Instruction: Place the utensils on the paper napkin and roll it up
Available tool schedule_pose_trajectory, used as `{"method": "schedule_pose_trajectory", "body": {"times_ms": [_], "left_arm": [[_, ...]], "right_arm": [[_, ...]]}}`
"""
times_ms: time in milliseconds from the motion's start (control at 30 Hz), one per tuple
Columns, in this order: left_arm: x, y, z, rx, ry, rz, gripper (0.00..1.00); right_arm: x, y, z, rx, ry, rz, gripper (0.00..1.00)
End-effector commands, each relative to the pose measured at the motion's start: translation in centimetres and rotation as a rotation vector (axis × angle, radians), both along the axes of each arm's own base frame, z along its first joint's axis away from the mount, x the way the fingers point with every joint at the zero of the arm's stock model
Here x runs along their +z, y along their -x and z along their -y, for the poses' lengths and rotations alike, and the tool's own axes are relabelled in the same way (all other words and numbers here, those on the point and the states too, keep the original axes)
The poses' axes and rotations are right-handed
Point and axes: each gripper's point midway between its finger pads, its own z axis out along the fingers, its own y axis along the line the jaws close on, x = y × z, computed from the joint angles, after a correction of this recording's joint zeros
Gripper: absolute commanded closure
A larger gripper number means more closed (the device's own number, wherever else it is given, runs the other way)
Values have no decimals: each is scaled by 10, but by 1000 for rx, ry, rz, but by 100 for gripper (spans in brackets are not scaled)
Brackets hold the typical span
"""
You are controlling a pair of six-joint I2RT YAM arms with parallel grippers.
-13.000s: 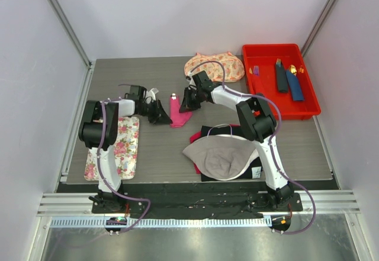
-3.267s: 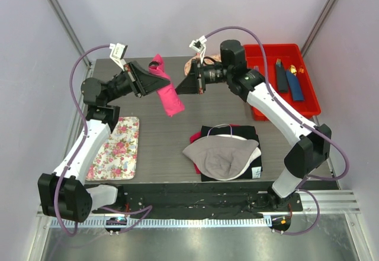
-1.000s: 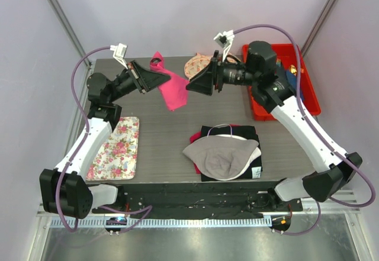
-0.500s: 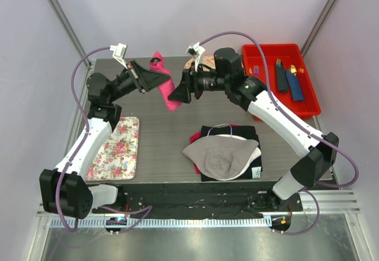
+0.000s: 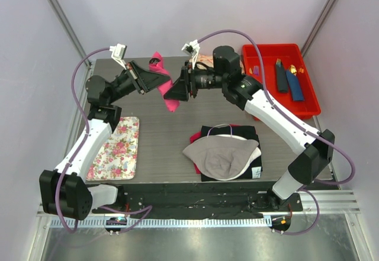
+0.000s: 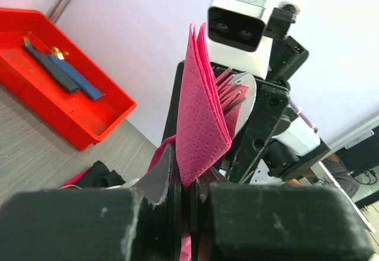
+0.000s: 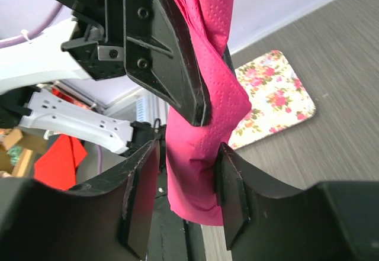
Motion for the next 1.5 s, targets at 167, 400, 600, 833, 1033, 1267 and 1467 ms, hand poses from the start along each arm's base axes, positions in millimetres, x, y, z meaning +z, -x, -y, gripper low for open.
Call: {"method": "schedule_pose_trajectory", "body": {"times_ms": [167, 400, 600, 833, 1033, 1267, 1467], "left_arm": [[27, 28, 2, -47, 33, 106, 100], [31, 32, 2, -58, 33, 121, 100], [20, 22, 1, 1, -17, 90, 77], [-4, 12, -12, 129, -123, 57, 29], [-25, 5, -18, 153, -133, -20, 24], [-16, 19, -12, 53, -24, -35, 31], [-10, 21, -11, 40, 12, -53, 54]], "right_arm": [[30, 22, -9, 152, -144, 8, 59], [28, 25, -9, 155, -152, -35, 94], [28, 13, -6, 64, -124, 6, 99], [36, 4, -1, 15, -123, 24, 99], [46, 9, 0, 28, -147, 26, 99], [48, 7, -2, 29, -164, 27, 99], [46, 5, -3, 23, -163, 29, 99]]}}
